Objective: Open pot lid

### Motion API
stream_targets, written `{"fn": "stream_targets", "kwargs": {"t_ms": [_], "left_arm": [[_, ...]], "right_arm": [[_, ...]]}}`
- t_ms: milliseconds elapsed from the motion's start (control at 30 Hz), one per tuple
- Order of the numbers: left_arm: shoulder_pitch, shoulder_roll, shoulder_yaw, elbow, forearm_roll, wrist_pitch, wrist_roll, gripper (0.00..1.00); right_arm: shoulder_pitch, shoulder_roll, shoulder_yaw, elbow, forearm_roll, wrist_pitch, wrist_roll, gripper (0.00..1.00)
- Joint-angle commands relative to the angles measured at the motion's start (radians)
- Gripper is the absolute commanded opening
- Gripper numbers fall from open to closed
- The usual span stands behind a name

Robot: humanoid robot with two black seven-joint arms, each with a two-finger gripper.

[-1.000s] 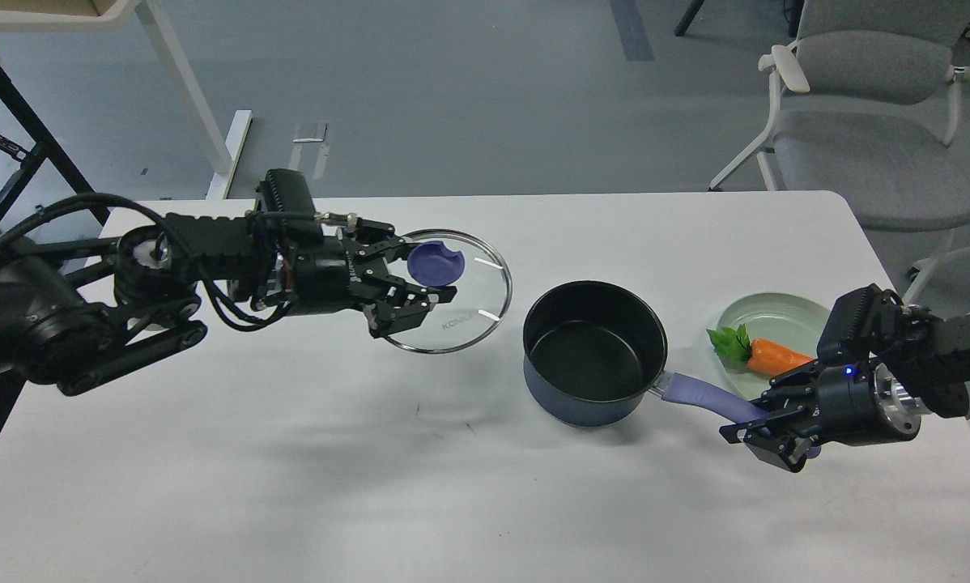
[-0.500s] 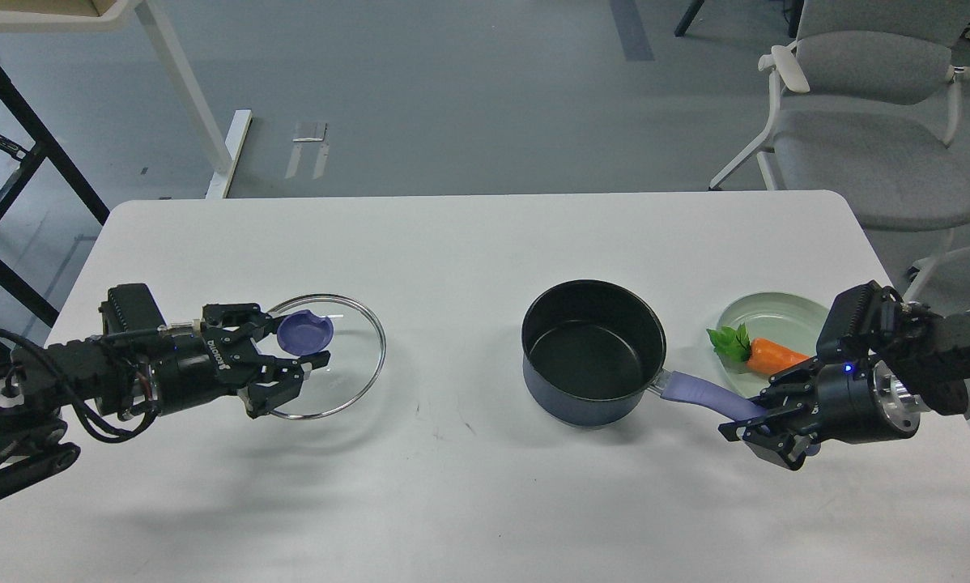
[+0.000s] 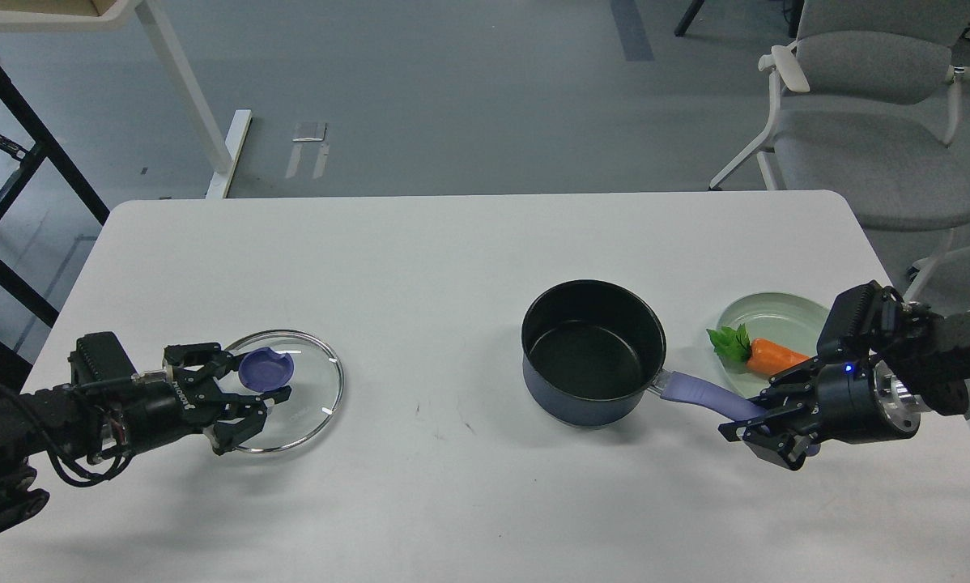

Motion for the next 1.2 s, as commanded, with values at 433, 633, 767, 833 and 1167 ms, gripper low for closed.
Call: {"fn": "stream_targets", "kwargs": {"t_ms": [433, 633, 767, 833, 1167], "left_arm": [[0.009, -0.015, 0.000, 0.029, -0.001, 0.000, 0.000, 0.76], [0.011, -0.015, 0.000, 0.027, -0.002, 0.000, 0.000, 0.95], [0.011, -0.004, 0.000, 0.014, -0.010, -0.001, 0.000, 0.98], [0.008, 0.003, -0.002, -0.009, -0.016, -0.004, 0.000, 0.99], [-0.047, 0.192, -0.089, -0.296, -0.811, -0.448, 0.000, 0.99]], "right_arm": [[0.000, 0.000, 0.000, 0.000, 0.000, 0.000, 0.000, 0.34], [0.000, 0.000, 0.000, 0.000, 0.000, 0.000, 0.000, 0.34], [0.000, 0.000, 0.000, 0.000, 0.000, 0.000, 0.000, 0.34], [0.000, 0.000, 0.000, 0.000, 0.000, 0.000, 0.000, 0.34], [0.000, 0.000, 0.001, -0.001, 0.002, 0.000, 0.000, 0.45]]}}
